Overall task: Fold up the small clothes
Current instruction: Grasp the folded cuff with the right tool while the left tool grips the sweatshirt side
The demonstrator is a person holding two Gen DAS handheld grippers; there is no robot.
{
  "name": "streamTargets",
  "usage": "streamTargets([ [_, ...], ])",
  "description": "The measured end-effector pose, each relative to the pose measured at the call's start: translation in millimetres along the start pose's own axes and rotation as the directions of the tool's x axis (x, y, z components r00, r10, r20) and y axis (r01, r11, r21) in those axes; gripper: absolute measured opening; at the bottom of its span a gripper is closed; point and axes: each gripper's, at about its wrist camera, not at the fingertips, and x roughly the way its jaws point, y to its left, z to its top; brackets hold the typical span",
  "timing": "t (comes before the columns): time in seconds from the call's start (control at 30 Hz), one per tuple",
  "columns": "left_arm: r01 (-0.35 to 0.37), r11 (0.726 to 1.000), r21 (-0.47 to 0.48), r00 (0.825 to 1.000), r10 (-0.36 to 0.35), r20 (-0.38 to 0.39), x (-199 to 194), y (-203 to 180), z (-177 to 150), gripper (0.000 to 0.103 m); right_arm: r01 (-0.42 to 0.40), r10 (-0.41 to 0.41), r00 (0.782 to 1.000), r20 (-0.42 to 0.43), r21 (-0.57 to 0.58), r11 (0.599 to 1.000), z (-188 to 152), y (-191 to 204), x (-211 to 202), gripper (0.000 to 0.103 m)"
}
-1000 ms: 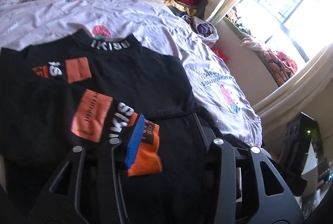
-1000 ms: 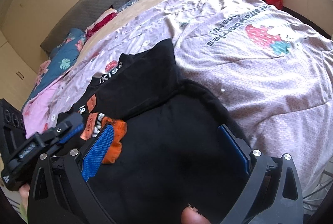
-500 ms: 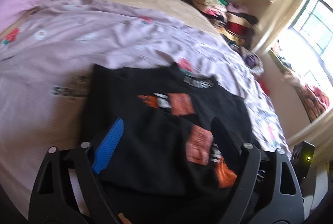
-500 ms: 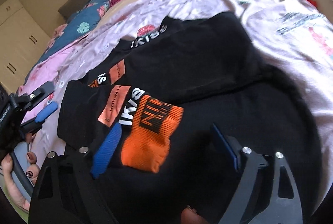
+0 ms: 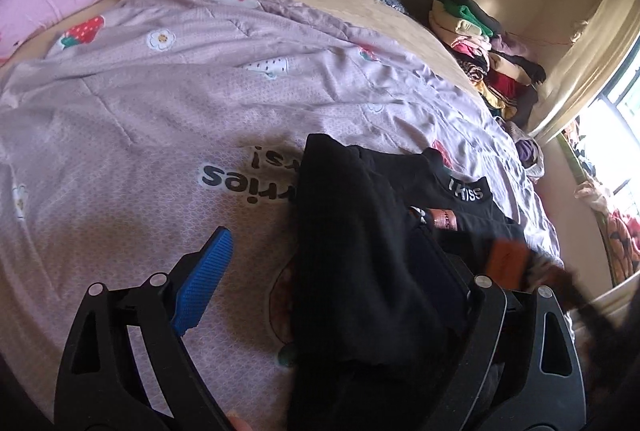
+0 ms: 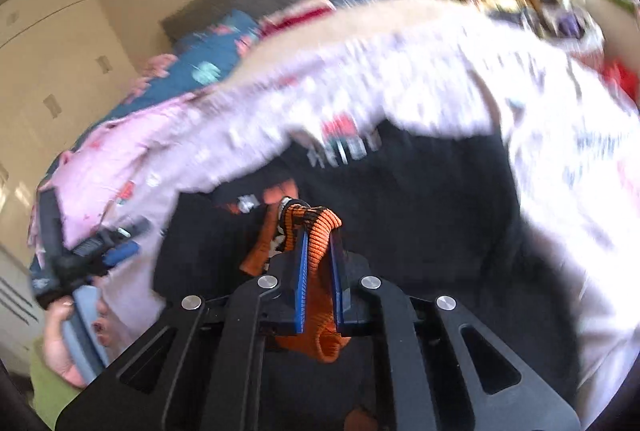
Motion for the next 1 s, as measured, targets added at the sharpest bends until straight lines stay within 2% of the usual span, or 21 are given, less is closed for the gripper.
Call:
streamTargets([
  [0.13, 0.022, 1.000, -0.007, 1.000, -0.022, -0.021, 12, -5, -2, 0.083, -0.006, 0.010, 0.997, 0.071, -0.066, 0.998, 33, 4, -18, 0.008],
  [0.23, 0.035, 0.999, -0.009, 0.998, -0.035, -0.043, 22, -10, -2, 0.083, 0.051, -0.040, 0.994, 0.103, -0.099, 0.994, 45, -6, -22, 0.008],
  [0.43, 0.038, 0.999, -0.025, 0.996, -0.040, -0.077, 48, -15, -4, 0.083, 0.100, -0.098, 0.991, 0.092, -0.020, 0.995, 35, -42, -17, 0.008],
  [0.47, 0.039, 0.999, -0.026, 0.996, -0.041, -0.081, 52, -15, -4, 0.078, 0.103, -0.102, 0.991, 0.085, -0.008, 0.995, 32, -45, -16, 0.008],
  [0.5, 0.036, 0.999, -0.026, 0.996, -0.038, -0.084, 54, -15, -5, 0.059, 0.109, -0.109, 0.991, 0.076, 0.006, 0.994, 29, -50, -14, 0.008],
  [0.53, 0.037, 0.999, -0.026, 0.995, -0.039, -0.087, 58, -15, -5, 0.047, 0.111, -0.112, 0.991, 0.072, 0.016, 0.994, 27, -54, -13, 0.008],
  [0.57, 0.046, 0.999, -0.023, 0.995, -0.048, -0.091, 60, -16, -6, 0.029, 0.113, -0.114, 0.991, 0.071, 0.022, 0.993, 25, -57, -12, 0.008],
  [0.6, 0.057, 0.998, -0.020, 0.994, -0.059, -0.096, 62, -17, -7, 0.019, 0.116, -0.118, 0.991, 0.068, 0.029, 0.993, 23, -58, -10, 0.008],
  [0.67, 0.075, 0.997, -0.008, 0.992, -0.075, -0.098, 63, -20, -9, 0.010, 0.120, -0.122, 0.991, 0.061, 0.039, 0.992, 20, -62, -6, 0.008],
  [0.77, 0.092, 0.996, -0.007, 0.993, -0.092, -0.079, 57, -19, -7, 0.004, 0.127, -0.129, 0.990, 0.051, 0.043, 0.991, 15, -66, -1, 0.008],
  [1.0, 0.092, 0.995, -0.030, 0.994, -0.094, -0.050, 46, -6, 2, 0.003, 0.147, -0.147, 0.989, 0.025, 0.006, 0.989, 6, -63, 16, 0.008],
])
